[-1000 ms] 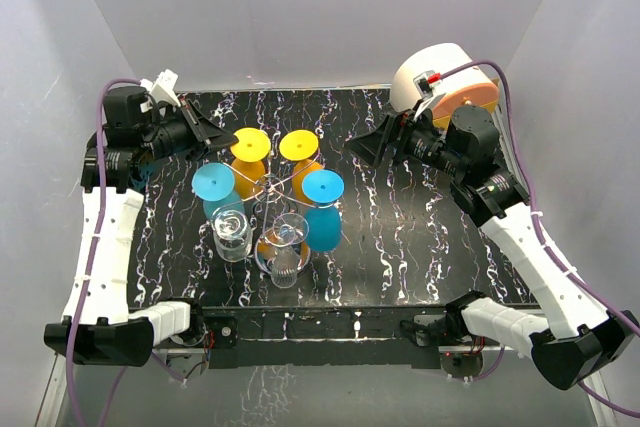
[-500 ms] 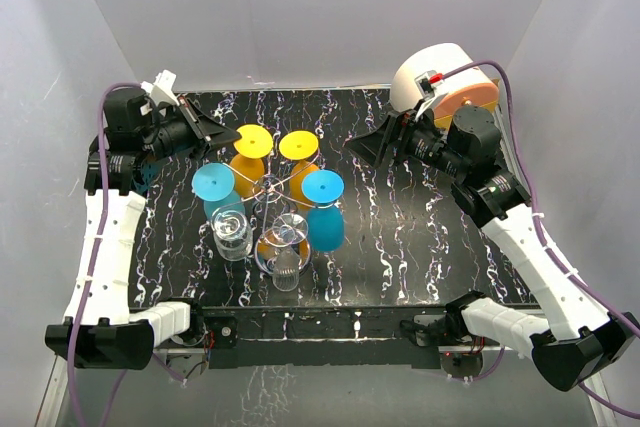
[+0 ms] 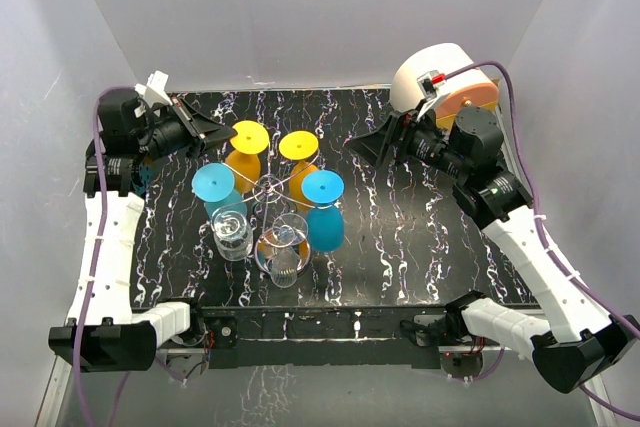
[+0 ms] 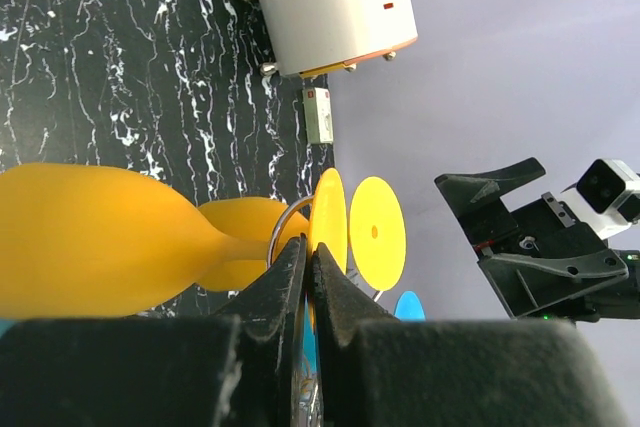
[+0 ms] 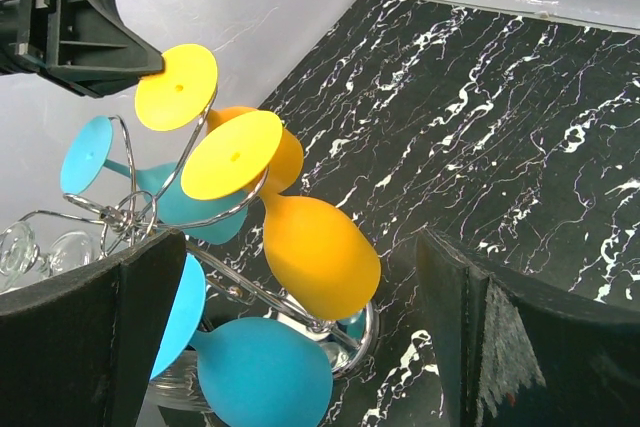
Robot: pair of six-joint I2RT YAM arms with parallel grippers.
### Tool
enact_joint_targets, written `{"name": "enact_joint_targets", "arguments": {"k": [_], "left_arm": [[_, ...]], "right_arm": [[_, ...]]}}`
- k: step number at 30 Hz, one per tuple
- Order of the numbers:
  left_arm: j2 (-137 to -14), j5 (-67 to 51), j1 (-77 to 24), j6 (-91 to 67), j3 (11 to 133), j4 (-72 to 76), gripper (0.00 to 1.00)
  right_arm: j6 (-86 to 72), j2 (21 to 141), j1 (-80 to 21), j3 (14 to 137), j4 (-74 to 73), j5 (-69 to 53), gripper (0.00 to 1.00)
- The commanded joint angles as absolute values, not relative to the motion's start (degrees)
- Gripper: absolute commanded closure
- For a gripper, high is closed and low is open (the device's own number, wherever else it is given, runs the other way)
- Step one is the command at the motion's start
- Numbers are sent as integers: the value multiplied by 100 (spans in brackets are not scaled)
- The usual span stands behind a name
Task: Take the wine glass off the wine glass rack
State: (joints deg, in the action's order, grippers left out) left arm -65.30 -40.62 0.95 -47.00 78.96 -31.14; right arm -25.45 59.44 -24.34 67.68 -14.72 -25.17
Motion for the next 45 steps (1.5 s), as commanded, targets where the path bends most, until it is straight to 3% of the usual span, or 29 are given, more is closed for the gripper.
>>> {"name": "enact_joint_targets", "arguments": {"k": [1, 20, 45], "left_arm": [[-6438, -4645, 138, -5089, 7744, -2428, 100], [-6612, -5377, 105, -5277, 7629, -1706, 100], [-6446, -5516, -24, -4913, 7544, -2178, 100]], "right_arm": [[-2514, 5791, -2417, 6799, -1107, -2426, 2], [-2566, 5921, -2417, 6811, -1011, -2485, 2], [-2584, 5982, -2421, 6807, -989, -2522, 2]]}}
